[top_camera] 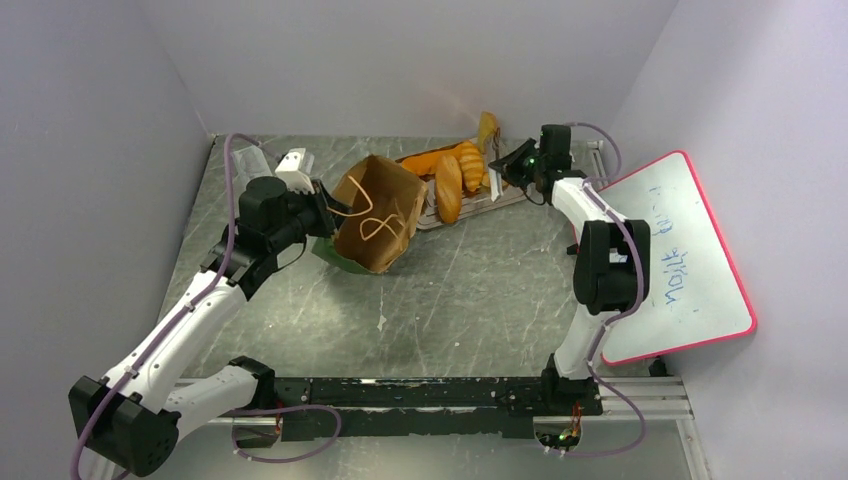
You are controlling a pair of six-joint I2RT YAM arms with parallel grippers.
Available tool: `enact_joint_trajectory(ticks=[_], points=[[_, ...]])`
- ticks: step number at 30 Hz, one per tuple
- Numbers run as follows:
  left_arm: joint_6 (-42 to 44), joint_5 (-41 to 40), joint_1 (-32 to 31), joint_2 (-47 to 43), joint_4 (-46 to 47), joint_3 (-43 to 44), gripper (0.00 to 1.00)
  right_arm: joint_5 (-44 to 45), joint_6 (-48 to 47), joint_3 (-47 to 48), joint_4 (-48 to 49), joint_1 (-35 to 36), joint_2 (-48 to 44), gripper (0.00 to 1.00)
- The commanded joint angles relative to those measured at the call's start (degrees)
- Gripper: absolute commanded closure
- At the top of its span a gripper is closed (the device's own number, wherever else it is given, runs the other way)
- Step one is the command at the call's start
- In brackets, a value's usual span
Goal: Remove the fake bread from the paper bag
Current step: Place the fake bread in the container.
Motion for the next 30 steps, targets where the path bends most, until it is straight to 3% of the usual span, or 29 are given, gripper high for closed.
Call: enact_joint_trajectory(ticks=[1,21,30], points=[[1.4,8.1,1.0,-0.8,6.4,-0.4,0.93,-4.7,4.0,-2.5,7.0,-1.2,1.5,1.00],[1.3,20.2,3.5,1.1,10.7,-5.5,0.93,-13.3,15.0,-16.3,17.0,-3.1,0.7,1.00],[0.9,19.3,3.5,-0.1,10.7,-7.7,0.93,-12.6,13.2,-15.7,13.1,-3.9,-1.0,0.80]])
